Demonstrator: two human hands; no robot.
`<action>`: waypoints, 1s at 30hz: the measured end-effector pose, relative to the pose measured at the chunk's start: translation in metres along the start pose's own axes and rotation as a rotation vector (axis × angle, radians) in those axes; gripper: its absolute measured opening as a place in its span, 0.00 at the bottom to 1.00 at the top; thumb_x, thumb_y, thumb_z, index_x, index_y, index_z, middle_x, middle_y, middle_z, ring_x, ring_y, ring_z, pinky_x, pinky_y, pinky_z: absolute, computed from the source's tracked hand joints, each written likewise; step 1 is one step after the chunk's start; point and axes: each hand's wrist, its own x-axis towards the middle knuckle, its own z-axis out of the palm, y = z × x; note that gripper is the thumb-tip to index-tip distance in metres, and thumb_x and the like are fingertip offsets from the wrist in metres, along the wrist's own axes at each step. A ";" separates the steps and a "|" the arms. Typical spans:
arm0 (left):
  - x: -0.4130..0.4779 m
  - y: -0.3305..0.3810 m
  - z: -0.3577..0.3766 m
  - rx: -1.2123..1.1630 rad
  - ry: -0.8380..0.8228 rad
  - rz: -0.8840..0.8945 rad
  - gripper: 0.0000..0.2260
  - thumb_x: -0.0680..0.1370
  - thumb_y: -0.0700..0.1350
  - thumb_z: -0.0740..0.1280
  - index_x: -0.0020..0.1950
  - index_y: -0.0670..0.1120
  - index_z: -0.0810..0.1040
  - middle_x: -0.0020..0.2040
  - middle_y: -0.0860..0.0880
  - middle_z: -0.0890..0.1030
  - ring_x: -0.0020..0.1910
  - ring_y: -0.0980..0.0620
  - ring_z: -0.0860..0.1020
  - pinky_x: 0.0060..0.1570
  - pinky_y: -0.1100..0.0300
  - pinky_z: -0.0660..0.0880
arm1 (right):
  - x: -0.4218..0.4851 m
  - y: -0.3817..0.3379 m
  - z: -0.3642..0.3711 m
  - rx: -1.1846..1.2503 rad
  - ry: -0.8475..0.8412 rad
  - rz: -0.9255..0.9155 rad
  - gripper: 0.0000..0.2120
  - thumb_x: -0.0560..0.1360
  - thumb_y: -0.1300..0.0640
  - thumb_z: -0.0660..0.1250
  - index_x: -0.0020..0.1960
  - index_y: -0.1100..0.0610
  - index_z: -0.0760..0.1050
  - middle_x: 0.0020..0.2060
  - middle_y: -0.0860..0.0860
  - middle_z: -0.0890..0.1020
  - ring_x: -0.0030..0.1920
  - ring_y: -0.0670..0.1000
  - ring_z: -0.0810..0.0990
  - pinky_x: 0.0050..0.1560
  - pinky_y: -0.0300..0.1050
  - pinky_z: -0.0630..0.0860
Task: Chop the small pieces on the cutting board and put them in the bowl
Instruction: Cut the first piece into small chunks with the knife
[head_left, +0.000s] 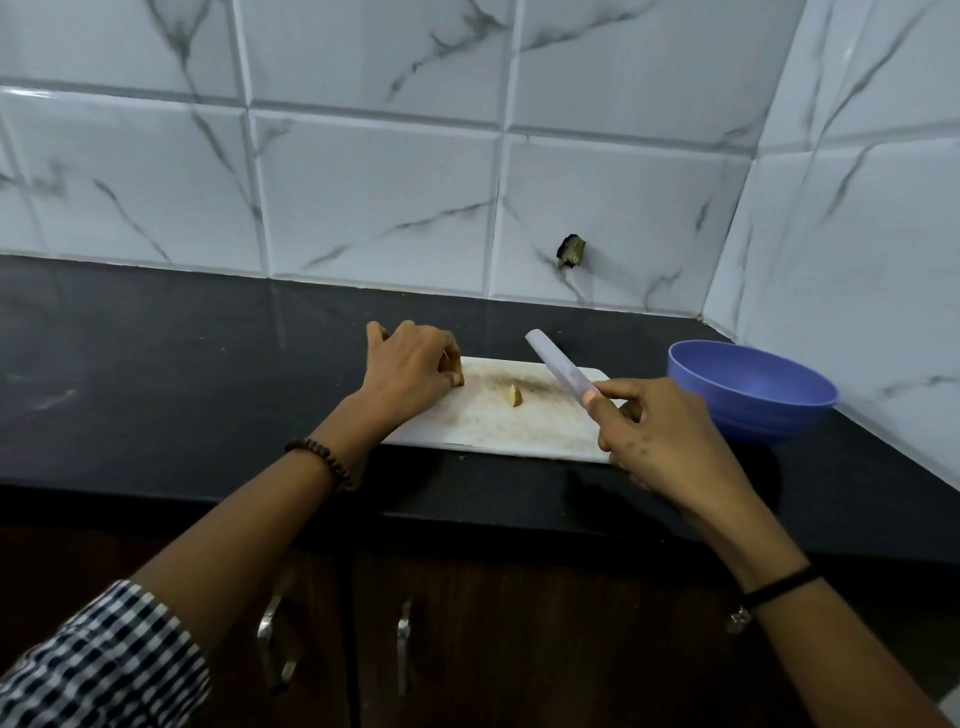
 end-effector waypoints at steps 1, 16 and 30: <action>0.000 0.005 0.000 0.005 0.017 0.025 0.08 0.78 0.49 0.69 0.55 0.52 0.81 0.49 0.55 0.82 0.55 0.52 0.75 0.56 0.51 0.60 | 0.001 0.001 0.001 0.002 0.003 0.001 0.12 0.80 0.47 0.63 0.56 0.51 0.82 0.33 0.56 0.83 0.35 0.58 0.82 0.39 0.59 0.81; 0.003 0.038 -0.010 -0.304 -0.260 -0.032 0.06 0.76 0.52 0.71 0.50 0.55 0.86 0.49 0.57 0.84 0.47 0.59 0.73 0.40 0.62 0.59 | 0.004 0.011 0.008 0.045 -0.031 0.049 0.15 0.80 0.48 0.64 0.63 0.51 0.79 0.37 0.52 0.83 0.36 0.52 0.83 0.41 0.53 0.83; -0.008 0.029 0.001 -0.296 -0.173 -0.051 0.05 0.74 0.54 0.70 0.46 0.61 0.86 0.42 0.60 0.83 0.44 0.60 0.74 0.54 0.53 0.61 | 0.000 -0.013 0.021 -0.124 -0.047 -0.044 0.13 0.81 0.48 0.61 0.61 0.48 0.81 0.36 0.49 0.80 0.36 0.48 0.80 0.40 0.47 0.78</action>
